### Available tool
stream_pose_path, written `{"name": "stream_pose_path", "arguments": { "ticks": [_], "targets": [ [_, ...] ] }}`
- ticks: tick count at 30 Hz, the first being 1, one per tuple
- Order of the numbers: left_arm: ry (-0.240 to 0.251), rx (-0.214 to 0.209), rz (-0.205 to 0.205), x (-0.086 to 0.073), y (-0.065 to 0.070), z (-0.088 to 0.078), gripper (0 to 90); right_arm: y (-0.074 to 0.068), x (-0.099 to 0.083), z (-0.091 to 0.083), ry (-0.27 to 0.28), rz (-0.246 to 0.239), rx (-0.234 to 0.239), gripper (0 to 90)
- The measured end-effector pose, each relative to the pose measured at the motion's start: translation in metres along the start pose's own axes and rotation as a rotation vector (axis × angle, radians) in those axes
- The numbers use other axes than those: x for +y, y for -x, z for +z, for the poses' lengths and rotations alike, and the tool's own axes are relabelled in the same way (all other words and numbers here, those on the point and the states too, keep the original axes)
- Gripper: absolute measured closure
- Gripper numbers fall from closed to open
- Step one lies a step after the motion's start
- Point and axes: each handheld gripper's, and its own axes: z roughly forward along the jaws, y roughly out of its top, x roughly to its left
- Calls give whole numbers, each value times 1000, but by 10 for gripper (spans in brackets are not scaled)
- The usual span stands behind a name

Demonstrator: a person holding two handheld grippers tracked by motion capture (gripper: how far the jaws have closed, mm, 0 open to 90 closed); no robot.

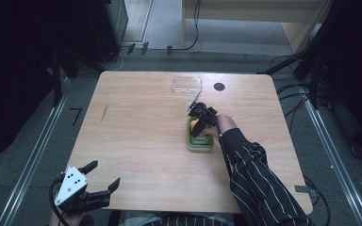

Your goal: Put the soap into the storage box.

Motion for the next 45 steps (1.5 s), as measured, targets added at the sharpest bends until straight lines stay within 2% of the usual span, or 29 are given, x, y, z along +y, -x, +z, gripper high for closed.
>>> {"name": "stream_pose_path", "arguments": {
  "ticks": [10,19,29,45],
  "targets": [
    [3,0,0,0,0,1,136,-1,-5,-20,41,22,-7,90],
    [3,-4,2,1,0,2,136,-5,-16,-34,27,27,-13,46],
    [2,-9,5,2,0,3,136,-5,-31,-40,-4,48,-27,32],
    [5,-29,14,5,1,9,136,-3,-83,-52,-68,111,-77,24]
  ]
}}
